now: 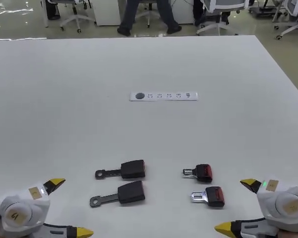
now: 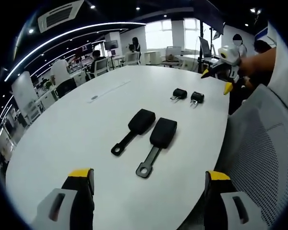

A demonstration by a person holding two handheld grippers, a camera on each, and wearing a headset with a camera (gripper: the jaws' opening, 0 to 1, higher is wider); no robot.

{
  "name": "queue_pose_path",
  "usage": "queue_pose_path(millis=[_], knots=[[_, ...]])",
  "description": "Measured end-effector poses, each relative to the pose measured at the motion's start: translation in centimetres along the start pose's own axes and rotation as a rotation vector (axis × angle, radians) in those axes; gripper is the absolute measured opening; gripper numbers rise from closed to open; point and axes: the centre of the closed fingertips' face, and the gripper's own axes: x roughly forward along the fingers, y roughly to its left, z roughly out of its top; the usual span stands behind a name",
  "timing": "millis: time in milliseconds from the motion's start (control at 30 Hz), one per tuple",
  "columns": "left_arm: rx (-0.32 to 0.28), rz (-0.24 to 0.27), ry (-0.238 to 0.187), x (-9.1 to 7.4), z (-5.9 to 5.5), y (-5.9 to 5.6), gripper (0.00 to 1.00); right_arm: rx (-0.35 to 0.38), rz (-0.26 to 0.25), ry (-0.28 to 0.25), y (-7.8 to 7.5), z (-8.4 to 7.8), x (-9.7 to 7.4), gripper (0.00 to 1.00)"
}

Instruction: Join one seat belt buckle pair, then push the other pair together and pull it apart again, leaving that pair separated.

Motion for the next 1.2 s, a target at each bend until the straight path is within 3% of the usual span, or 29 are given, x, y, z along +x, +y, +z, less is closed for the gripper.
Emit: queue_pose_path(millis=[300, 567, 867, 967, 1200], knots=[[0.017, -0.02, 0.052, 1.5, 0.3, 0.5, 0.83, -0.051, 0.013, 0.007, -0.7, 0.0, 0.6, 0.8], [0.025, -0.051, 0.056, 3.3, 1.0, 0.2, 0.79, -0.082, 0.037, 0.018, -0.8, 0.3, 1.5, 0.74], [0.033, -0.097, 0.059, 5.5, 2.1, -0.2, 0.68, -0.148, 0.064, 0.062, -1.4, -0.4, 2.8, 0.66], [0.041, -0.107, 0.07, 6.2, 2.1, -0.4, 0.62, -0.161, 0.075, 0.077, -1.5, -0.5, 2.8, 0.63], [0.071, -0.141, 0.078, 8.0, 2.2, -0.4, 0.59, -0.187, 0.101, 0.104, -2.2, -1.2, 3.9, 0.56]])
